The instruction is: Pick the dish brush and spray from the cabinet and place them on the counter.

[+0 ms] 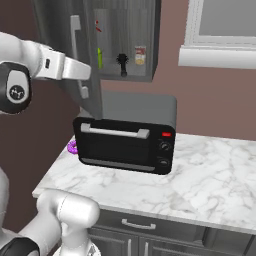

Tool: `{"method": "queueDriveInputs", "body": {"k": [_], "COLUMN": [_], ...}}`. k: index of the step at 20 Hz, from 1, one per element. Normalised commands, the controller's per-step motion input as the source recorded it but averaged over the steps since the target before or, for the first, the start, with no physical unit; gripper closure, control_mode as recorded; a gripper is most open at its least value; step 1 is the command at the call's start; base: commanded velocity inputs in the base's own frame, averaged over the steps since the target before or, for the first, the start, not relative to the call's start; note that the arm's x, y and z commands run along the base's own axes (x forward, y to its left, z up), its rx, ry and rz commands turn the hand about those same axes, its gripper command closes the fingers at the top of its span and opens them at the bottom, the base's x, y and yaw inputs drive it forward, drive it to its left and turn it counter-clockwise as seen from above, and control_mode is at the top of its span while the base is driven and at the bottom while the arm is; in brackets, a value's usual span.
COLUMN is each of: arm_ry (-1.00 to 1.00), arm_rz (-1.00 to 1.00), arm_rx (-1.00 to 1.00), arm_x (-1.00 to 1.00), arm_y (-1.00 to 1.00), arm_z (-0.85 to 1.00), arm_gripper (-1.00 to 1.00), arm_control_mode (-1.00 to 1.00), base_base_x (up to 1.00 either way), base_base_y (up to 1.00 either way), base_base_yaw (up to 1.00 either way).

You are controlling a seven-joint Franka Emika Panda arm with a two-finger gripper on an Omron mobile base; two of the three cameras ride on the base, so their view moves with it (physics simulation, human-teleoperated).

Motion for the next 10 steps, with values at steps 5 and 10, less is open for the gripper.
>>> {"method": "queueDriveInputs", "body": {"k": [5, 10], "arm_ry": [0.00, 0.00], "arm_rz": [-0.05, -0.04], "arm_rx": [0.00, 0.00], "arm_x": [-0.32, -0.33], "arm_y": [0.17, 0.11], "arm_z": [0.00, 0.00], "arm_gripper": [1.00, -1.00], "arm_control_mode": [-1.00, -1.00], "base_base_x": [0.00, 0.00], "base_base_y": [0.00, 0.00], "base_base_yaw": [0.00, 0.00]}}
